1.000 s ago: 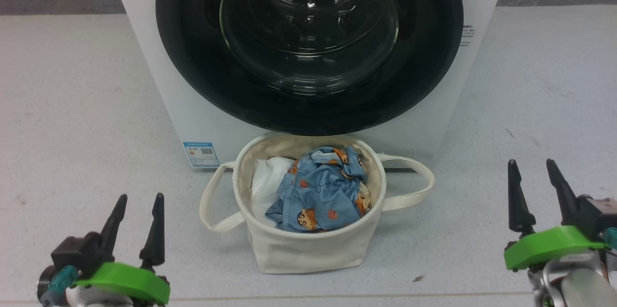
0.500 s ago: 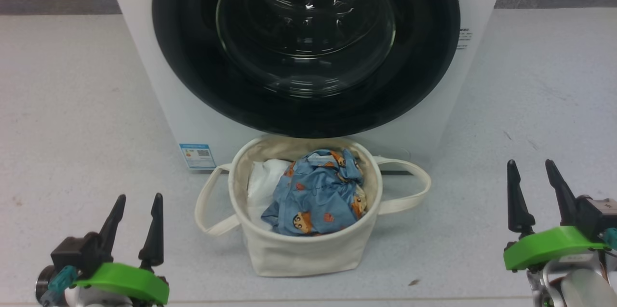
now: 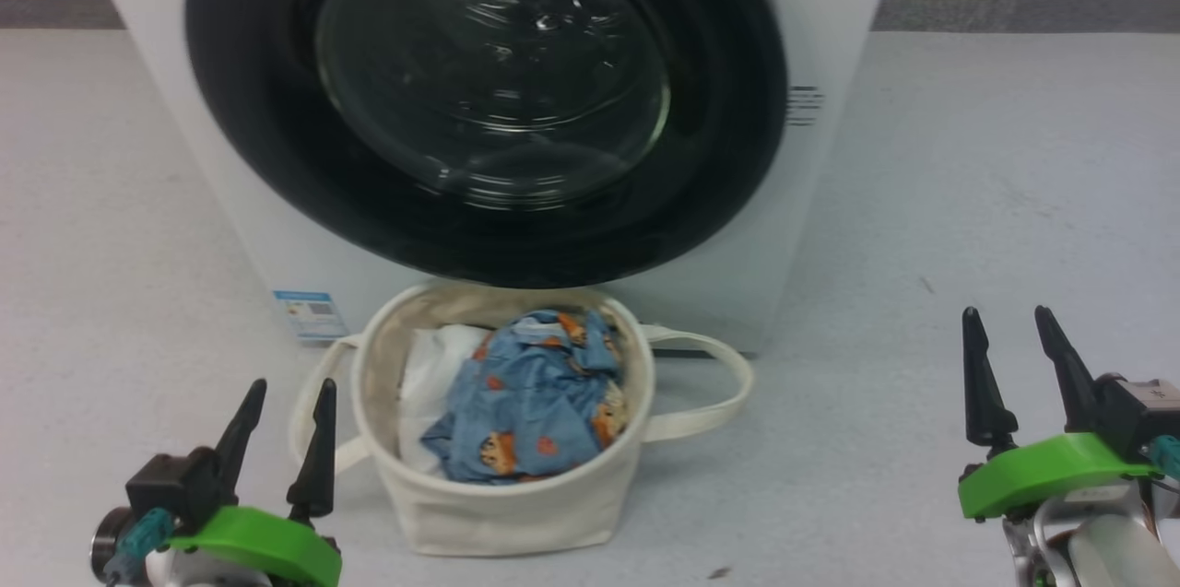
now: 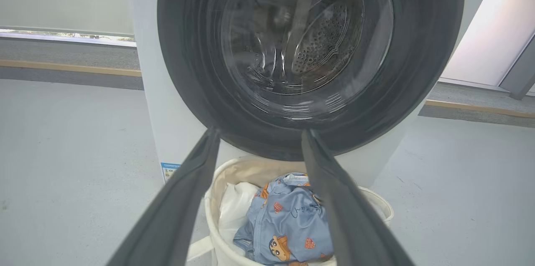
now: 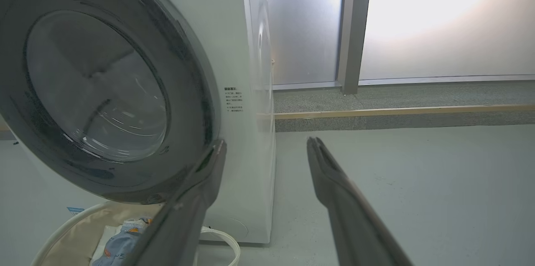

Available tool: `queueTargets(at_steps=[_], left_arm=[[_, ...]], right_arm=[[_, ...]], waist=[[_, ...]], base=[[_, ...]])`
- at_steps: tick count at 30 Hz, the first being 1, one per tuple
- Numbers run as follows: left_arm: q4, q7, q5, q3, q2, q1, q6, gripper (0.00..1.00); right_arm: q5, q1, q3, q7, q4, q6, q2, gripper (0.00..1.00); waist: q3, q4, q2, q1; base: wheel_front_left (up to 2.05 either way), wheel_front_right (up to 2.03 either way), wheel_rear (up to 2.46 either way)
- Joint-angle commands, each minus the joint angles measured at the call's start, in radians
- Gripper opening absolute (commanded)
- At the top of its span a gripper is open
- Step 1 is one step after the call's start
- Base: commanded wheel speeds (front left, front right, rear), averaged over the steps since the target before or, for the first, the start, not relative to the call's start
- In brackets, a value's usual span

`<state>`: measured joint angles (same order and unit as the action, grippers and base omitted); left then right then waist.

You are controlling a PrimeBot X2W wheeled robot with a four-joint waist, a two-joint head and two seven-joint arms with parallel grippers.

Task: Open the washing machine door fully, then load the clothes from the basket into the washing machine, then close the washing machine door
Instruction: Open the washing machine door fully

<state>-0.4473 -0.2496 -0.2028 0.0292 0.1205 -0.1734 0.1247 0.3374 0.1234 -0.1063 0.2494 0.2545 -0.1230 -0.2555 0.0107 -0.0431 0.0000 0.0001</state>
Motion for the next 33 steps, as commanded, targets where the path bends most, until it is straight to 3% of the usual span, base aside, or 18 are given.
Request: queueTargets(at_steps=[1,15,33], left_arm=[[0.025,-0.012,0.008,0.025,0.024,-0.051,0.006,1.0],[0.049,-0.012,-0.024,-0.016,0.017,-0.038,0.006,1.0],[0.082,-0.012,-0.062,0.018,-0.004,-0.038,0.006,1.0]], right_arm=[[0.007,0.025,-0.015,0.012,-0.03,-0.008,-0.025,1.0],[0.019,0.025,0.002,0.012,-0.019,-0.008,-0.013,1.0],[0.065,0.046,0.051,0.012,0.012,-0.008,0.01,1.0]], waist=[[0.0,0.002,0.0,-0.0001],[0.001,0.006,0.0,-0.0001],[-0.019,-0.014,0.0,-0.0001]], base=[[0.93,1.51,-2.44],[0.79,1.02,-1.8],[0.06,0.06,-0.11]])
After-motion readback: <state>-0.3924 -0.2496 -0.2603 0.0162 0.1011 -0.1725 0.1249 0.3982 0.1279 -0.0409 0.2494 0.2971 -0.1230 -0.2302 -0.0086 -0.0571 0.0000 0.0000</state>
